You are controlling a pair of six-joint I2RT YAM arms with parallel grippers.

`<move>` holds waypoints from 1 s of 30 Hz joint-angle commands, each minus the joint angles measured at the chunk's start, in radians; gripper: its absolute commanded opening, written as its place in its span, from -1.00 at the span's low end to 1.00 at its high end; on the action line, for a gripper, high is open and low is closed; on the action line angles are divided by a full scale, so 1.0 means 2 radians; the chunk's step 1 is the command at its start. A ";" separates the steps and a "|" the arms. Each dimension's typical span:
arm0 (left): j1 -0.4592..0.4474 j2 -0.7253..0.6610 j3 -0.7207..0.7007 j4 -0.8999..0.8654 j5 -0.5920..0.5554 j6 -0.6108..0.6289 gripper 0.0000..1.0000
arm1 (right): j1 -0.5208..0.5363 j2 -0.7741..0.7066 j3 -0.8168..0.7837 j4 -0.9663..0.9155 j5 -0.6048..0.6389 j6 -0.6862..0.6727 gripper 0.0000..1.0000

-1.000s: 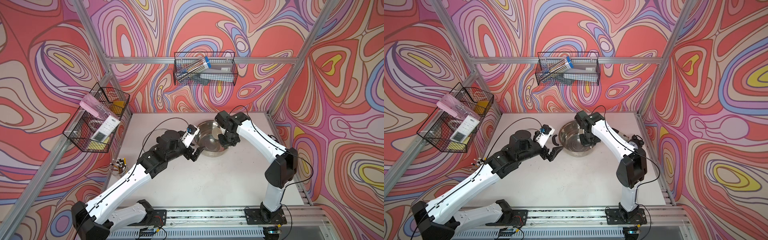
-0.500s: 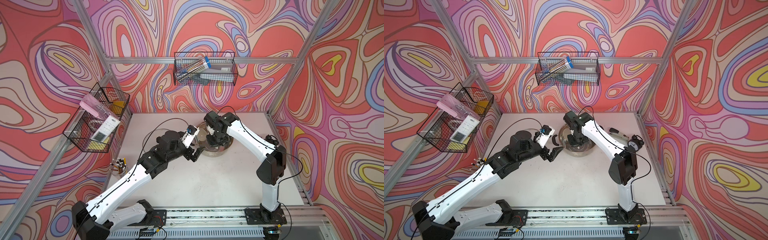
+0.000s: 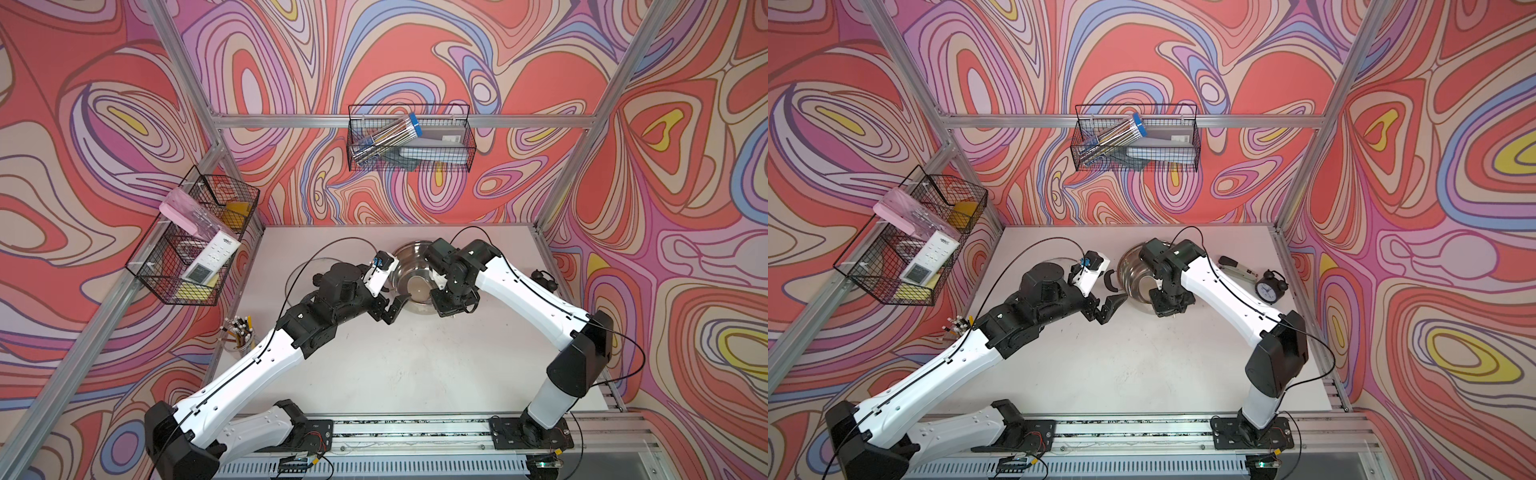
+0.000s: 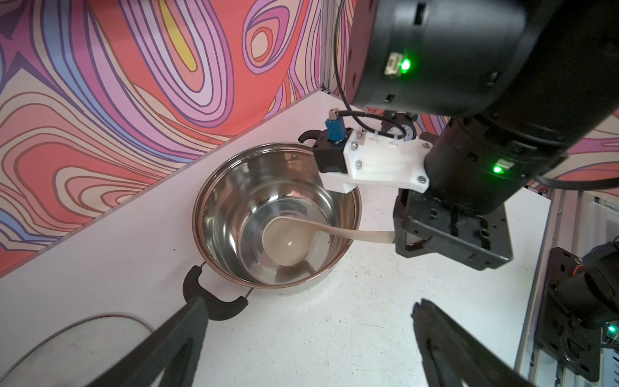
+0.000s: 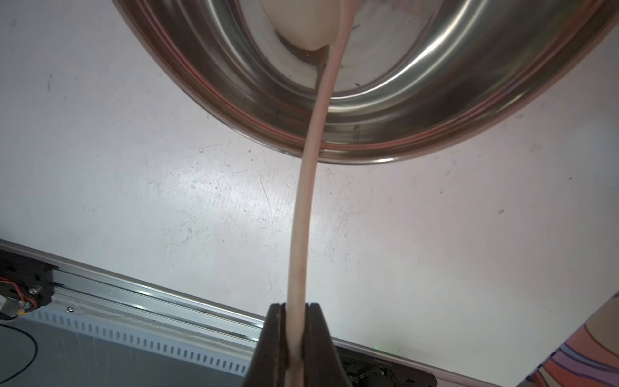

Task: Stir the soup with a spoon
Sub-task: Stir the soup in the pan with a stick.

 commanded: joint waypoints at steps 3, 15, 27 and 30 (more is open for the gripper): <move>-0.004 0.000 -0.008 0.016 0.000 -0.007 0.98 | -0.010 -0.010 -0.014 -0.004 0.070 0.013 -1.00; -0.005 -0.005 -0.009 0.007 -0.015 -0.006 0.98 | -0.058 0.080 0.087 0.014 0.096 -0.028 -1.00; -0.005 -0.004 -0.005 0.001 -0.021 -0.001 0.97 | -0.040 0.140 0.181 0.006 0.014 -0.050 -1.00; -0.005 -0.002 -0.004 0.001 -0.019 -0.001 0.98 | -0.031 0.134 0.172 0.003 0.004 -0.052 -1.00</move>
